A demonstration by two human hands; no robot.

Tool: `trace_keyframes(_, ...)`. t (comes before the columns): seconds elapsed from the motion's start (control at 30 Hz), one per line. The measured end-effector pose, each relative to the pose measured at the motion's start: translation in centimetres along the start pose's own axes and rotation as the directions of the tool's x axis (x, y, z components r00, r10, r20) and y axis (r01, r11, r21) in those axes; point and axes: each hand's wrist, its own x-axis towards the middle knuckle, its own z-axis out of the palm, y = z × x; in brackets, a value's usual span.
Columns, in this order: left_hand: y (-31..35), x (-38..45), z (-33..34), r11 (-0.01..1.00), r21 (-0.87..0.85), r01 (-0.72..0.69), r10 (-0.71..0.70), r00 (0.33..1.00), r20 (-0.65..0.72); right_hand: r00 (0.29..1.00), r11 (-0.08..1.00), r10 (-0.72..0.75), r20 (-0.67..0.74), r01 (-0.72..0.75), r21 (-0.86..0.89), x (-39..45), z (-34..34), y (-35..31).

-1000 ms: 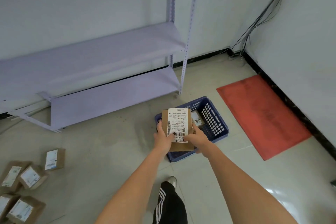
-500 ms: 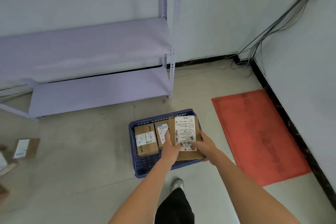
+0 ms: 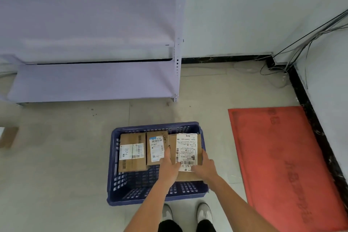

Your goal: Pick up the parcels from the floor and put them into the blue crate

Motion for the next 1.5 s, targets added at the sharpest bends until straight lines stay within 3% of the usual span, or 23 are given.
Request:
trace_keyframes(0.37, -10.1, 19.9, 5.7, 0.986, 0.143, 0.084, -0.077, 0.996, -0.053, 0.998, 0.999, 0.027, 0.061, -0.029, 0.022, 19.8, 5.6, 5.7)
trace_keyframes(0.67, -10.0, 23.8, 5.9, 0.991, 0.117, 0.06, -0.038, 0.983, -0.178, 0.99, 0.998, 0.058, 0.13, -0.054, -0.036, 27.1, 7.1, 4.7)
trace_keyframes(0.83, -10.2, 23.8, 6.6, 0.988, 0.153, 0.014, 0.013, 0.985, -0.173, 0.995, 0.997, 0.059, 0.078, -0.055, -0.061, 28.4, 8.3, 5.1)
trace_keyframes(0.97, -10.3, 23.3, 6.6, 0.984, 0.177, -0.007, 0.038, 0.984, -0.172, 0.996, 0.997, 0.04, 0.083, -0.034, -0.074, 28.1, 8.3, 4.9)
trace_keyframes(1.17, -8.9, 20.8, 5.5, 0.998, 0.025, 0.053, -0.047, 0.981, -0.188, 1.0, 0.99, -0.01, -0.001, 0.01, -0.142, 25.8, 7.6, 5.2)
trace_keyframes(1.33, -6.9, 16.2, 2.2, 0.984, -0.087, 0.155, -0.169, 0.968, -0.186, 0.992, 0.969, -0.125, 0.026, 0.128, -0.209, 18.5, 5.6, 2.8)
trace_keyframes(1.5, -3.0, 9.5, -1.8, 0.977, -0.151, 0.15, -0.171, 0.975, -0.143, 0.975, 0.951, -0.208, 0.076, 0.219, -0.217, 9.4, 4.4, -1.2)
